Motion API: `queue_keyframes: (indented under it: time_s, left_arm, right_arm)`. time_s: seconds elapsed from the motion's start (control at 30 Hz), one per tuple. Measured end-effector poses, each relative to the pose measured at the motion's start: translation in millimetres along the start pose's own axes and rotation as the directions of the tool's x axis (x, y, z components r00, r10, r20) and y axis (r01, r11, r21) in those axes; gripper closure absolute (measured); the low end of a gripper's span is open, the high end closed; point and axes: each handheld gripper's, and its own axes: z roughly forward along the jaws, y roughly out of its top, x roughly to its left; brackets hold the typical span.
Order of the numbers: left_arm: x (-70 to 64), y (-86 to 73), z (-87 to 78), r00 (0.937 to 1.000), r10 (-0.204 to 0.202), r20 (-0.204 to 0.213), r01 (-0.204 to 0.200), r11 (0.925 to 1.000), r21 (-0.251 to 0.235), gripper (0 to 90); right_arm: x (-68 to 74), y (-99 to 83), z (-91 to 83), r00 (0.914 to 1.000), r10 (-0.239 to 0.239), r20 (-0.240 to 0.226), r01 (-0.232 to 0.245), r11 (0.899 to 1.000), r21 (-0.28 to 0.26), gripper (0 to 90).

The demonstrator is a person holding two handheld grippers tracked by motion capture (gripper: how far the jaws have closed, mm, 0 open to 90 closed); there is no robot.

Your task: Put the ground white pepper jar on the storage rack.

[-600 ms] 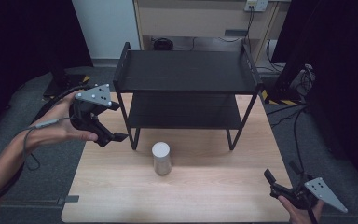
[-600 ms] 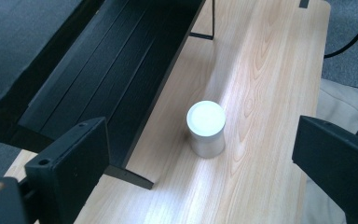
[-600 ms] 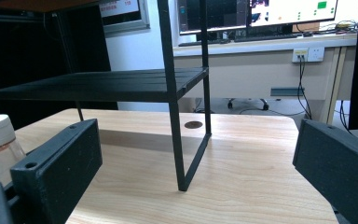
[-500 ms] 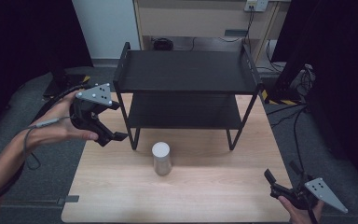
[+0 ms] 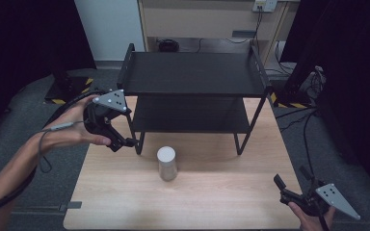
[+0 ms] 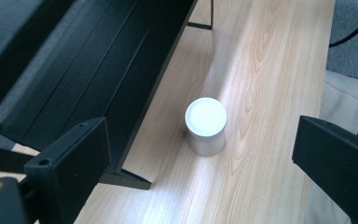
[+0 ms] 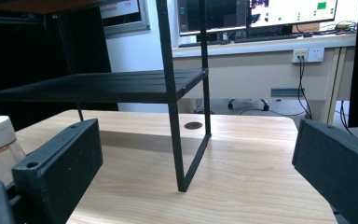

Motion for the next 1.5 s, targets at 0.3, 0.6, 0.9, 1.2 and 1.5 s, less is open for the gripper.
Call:
queue_keyframes:
  time_s: [0.3,0.6,0.9,1.2,1.5]
  left_arm:
    - [7.3,-0.7,27.9,0.9997,-0.009,0.021,0.009,0.9997,0.022,3.5]
    - [8.7,-0.6,76.9,0.9986,-0.017,0.050,0.014,0.9979,0.063,3.7]
    - [11.2,-6.6,118.4,0.9965,-0.040,0.073,0.034,0.9955,0.089,3.8]
    - [12.0,-12.4,161.2,0.9947,-0.048,0.091,0.035,0.9896,0.140,5.0]
    - [7.4,-18.5,187.1,0.9939,-0.052,0.097,0.036,0.9860,0.163,8.5]
  right_arm:
    - [-0.1,0.0,-1.1,1.0000,-0.001,0.002,0.001,1.000,-0.003,1.5]
    - [-0.2,-0.3,-0.3,1.0000,0.001,-0.003,-0.001,1.000,-0.002,1.6]
    - [-1.0,-0.5,-1.1,1.0000,0.006,-0.001,-0.006,1.000,-0.003,1.7]
    - [-2.2,-1.2,-0.9,0.9998,0.020,-0.001,-0.020,1.000,-0.001,1.7]
    - [-2.4,-1.3,-1.0,0.9998,0.022,0.003,-0.022,1.000,0.000,1.8]
